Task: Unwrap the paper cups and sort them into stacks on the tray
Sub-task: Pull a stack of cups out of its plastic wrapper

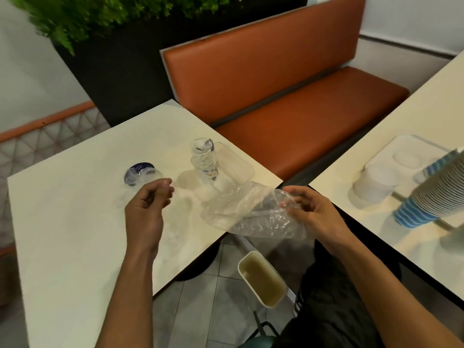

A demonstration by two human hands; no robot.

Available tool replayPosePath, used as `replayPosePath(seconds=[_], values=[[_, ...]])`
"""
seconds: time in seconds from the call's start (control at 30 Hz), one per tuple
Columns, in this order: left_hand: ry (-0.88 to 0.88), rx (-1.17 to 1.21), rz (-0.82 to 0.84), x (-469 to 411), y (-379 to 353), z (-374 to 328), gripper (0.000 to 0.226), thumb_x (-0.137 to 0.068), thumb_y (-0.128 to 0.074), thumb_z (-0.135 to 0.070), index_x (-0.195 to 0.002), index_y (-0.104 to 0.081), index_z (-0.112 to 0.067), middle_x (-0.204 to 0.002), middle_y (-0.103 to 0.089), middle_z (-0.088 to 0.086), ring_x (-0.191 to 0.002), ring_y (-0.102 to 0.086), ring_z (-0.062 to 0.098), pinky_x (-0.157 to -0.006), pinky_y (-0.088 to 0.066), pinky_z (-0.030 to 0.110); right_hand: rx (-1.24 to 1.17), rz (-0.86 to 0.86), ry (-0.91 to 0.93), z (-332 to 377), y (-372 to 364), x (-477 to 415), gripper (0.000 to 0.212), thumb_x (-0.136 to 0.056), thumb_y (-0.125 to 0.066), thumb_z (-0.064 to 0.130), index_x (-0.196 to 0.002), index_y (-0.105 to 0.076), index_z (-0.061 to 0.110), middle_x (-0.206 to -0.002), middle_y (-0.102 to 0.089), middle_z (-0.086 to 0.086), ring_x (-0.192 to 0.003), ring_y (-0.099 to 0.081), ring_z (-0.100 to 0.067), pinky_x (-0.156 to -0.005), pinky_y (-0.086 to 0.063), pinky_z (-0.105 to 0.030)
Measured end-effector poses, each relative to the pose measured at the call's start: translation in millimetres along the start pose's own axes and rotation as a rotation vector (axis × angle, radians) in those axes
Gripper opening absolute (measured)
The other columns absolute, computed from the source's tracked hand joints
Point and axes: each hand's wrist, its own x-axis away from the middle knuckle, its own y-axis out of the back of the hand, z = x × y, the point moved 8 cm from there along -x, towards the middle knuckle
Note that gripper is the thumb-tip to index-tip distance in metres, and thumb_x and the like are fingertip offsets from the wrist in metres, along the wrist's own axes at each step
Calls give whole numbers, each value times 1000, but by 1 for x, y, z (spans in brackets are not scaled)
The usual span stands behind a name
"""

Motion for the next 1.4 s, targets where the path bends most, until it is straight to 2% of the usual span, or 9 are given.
replayPosePath(seconds=[0.2,0.33,0.43,0.67,0.83,1.03,1.17,1.33,1.4], values=[[223,-142,438,14,-43,26,54,-89,-72,-54,-136,-62,-30,-129,-70,-10,-117,-64,-2,-103,-50,30,102,193,76,27,-39,2,37,-96,-69,2,-124,-67,26,-106,-79,4,-102,-72,-12,-89,-55,-27],[320,-181,651,22,-56,39,25,-98,-66,-32,-119,-74,-22,-113,-78,-5,-108,-71,7,-94,-52,24,152,240,109,37,-52,-5,38,-96,-68,-1,-123,-67,25,-104,-79,3,-101,-72,-23,-89,-56,-34],[250,-143,563,11,-44,37,12,-97,-69,-18,-102,-79,-13,-93,-77,4,-87,-71,12,-80,-53,19,137,224,125,40,-49,-11,38,-94,-70,-2,-120,-69,26,-101,-80,0,-88,-65,-33,-87,-53,-39],[141,-169,300,-12,-1,29,9,-96,-70,-14,-99,-79,-13,-84,-78,3,-83,-71,14,-89,-57,42,106,206,99,34,-49,-19,32,-89,-76,8,-114,-73,28,-100,-80,-6,-94,-71,-22,-92,-54,-40],[89,-141,155,-11,23,15,19,-104,-60,-25,-102,-77,-17,-101,-78,-2,-92,-72,10,-90,-58,41,131,177,96,35,-52,-19,26,-93,-72,8,-112,-76,25,-97,-81,2,-93,-75,-7,-81,-54,-17],[182,-377,500,14,-14,27,50,-77,-65,-79,-94,-82,-35,-142,-57,-22,-134,-50,-1,-113,-37,34,106,155,122,42,-58,-18,22,-91,-76,14,-111,-77,24,-99,-80,-2,-89,-73,-11,-75,-56,-18],[194,-370,480,18,-19,35,18,-86,-79,-44,-89,-79,-27,-150,-49,-19,-134,-52,3,-112,-40,33,68,141,119,44,-58,-20,24,-85,-80,24,-109,-79,28,-102,-78,-3,-87,-69,-16,-77,-57,-26],[142,-211,278,-1,13,20,5,-89,-79,-30,-84,-80,-28,-132,-66,-20,-124,-60,1,-113,-42,36,146,189,72,36,-57,-24,28,-83,-82,12,-105,-79,27,-86,-66,-7,-68,-60,-6,-63,-50,-15],[123,-110,142,-9,31,16,8,-93,-75,-20,-91,-80,-26,-117,-73,-21,-109,-68,2,-109,-50,39,112,196,38,33,-62,-27,27,-80,-84,17,-103,-81,29,-89,-68,-11,-75,-63,-13,-68,-52,-24]])
